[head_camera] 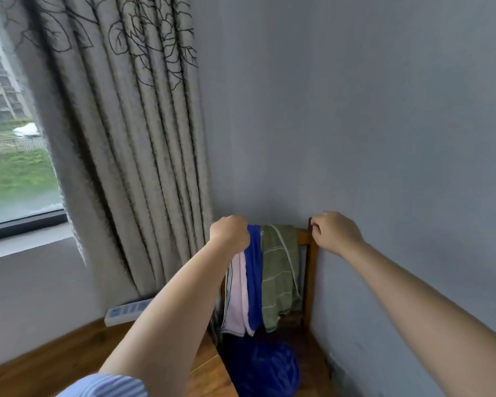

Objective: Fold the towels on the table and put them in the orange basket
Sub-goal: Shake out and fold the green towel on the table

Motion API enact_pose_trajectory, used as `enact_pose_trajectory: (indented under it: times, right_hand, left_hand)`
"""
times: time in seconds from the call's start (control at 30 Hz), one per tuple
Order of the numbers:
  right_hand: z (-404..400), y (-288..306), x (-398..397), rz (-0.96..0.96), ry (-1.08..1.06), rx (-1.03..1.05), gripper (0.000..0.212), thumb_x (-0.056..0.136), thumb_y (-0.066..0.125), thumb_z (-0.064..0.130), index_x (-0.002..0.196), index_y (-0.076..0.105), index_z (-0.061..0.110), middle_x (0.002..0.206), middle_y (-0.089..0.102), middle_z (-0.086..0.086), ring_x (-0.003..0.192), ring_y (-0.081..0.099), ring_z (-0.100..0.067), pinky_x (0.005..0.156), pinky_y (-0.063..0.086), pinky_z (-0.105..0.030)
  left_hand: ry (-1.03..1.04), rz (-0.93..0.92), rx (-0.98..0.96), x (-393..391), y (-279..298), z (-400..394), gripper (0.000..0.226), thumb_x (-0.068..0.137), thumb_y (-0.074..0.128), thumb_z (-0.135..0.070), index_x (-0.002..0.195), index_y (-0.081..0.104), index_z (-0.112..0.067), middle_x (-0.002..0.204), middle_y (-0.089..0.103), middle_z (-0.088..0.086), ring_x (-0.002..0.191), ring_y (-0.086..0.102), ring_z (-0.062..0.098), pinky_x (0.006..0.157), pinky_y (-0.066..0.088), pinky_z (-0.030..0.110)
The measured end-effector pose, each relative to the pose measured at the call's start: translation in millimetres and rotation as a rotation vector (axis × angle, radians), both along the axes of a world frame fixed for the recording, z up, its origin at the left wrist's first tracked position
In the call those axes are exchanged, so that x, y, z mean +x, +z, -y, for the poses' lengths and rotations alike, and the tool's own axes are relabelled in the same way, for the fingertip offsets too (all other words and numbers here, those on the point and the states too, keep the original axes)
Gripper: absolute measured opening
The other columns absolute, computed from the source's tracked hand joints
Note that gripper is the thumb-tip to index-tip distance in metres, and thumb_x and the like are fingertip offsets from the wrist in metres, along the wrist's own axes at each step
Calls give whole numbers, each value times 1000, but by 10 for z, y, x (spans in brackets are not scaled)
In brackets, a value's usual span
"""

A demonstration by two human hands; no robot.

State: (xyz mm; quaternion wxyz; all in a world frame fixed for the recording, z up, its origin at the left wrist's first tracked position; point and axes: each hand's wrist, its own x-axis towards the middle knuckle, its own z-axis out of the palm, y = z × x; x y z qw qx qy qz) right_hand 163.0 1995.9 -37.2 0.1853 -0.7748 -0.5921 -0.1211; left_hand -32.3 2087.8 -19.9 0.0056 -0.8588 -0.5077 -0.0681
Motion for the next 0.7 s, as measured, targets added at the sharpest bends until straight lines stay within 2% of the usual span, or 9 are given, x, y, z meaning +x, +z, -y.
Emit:
enact_pose_trajectory:
  times: [0.17,0.27,0.33,0.43,0.5,0.6,0.7]
  right_hand:
    - [-639,-246,401,-64,16,-72,22,88,42,13,89,61,2,95,61,-14,92,57,-30,61,32,-25]
    - [-1071,-402,565,-118,51,-104,24,90,42,16,88,62,3,97,63,-15,91,58,-30,64,36,-25]
    - [-1409,-559,702,-164,99,-176,27,92,40,18,88,61,3,98,64,-17,91,59,-30,65,36,-26]
    - [-1716,-843,815,-189,158,-309,27,93,41,19,99,62,4,104,65,-16,97,59,-28,72,41,-28]
    - [-1887,-1025,894,-168,209,-348,30,92,44,28,105,61,7,107,65,-14,101,58,-28,78,43,-29]
    - [-2047,-1226,984,-106,242,-338,42,89,49,42,117,58,11,115,62,-10,110,52,-25,90,39,-29]
    - [-2113,-1412,975,-147,264,-280,50,84,58,43,122,56,12,119,58,-8,115,47,-24,96,37,-30]
  left_hand:
    - [-27,-36,-55,464,-224,-607,27,94,37,-12,111,57,-5,110,61,9,98,59,25,64,40,27]
    - [-11,-53,-104,707,-389,-914,27,94,37,-12,109,57,-4,113,61,11,101,58,26,68,42,29]
    - [32,-27,-164,892,-586,-1129,27,94,36,-11,109,57,-3,116,60,13,105,57,27,75,45,31]
    - [104,-12,-268,1070,-853,-1329,30,96,34,-13,114,56,-3,124,56,12,115,52,26,87,44,31]
    - [153,20,-330,1179,-1029,-1474,31,97,34,-13,117,55,-4,127,54,12,118,50,27,92,42,32]
    - [224,99,-396,1323,-1193,-1610,32,97,37,-21,114,58,-2,124,57,13,116,52,28,90,43,33]
    - [275,166,-417,1436,-1344,-1661,33,97,39,-25,106,62,-2,115,63,13,109,56,28,85,45,33]
